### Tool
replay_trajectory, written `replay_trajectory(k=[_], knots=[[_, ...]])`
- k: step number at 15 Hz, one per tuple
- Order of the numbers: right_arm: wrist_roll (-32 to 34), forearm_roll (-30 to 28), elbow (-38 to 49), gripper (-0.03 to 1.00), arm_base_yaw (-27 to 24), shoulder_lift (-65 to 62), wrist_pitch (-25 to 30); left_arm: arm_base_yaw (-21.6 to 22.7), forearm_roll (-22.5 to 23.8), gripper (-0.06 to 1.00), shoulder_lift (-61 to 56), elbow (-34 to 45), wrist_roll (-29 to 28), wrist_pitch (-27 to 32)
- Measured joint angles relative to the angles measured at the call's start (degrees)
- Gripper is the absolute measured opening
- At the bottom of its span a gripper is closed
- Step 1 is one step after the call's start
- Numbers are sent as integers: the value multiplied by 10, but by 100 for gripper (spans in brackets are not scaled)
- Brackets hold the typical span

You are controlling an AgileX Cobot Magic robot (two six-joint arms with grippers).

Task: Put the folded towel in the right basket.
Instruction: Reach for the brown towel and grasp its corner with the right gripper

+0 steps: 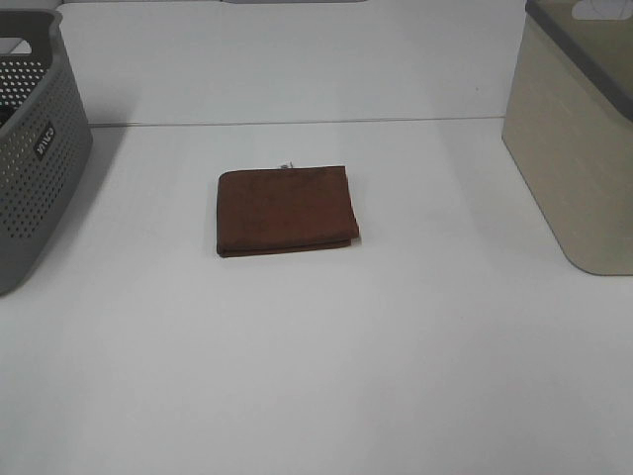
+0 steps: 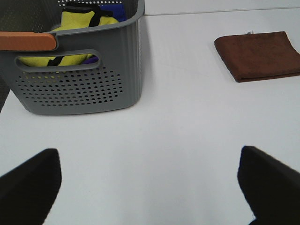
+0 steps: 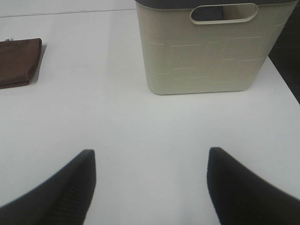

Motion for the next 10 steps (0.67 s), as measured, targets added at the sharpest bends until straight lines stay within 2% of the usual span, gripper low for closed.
replay_trajectory(k=[10], knots=[[0, 0, 0, 65, 0, 0, 0, 0, 0, 97, 0, 0, 0, 0]])
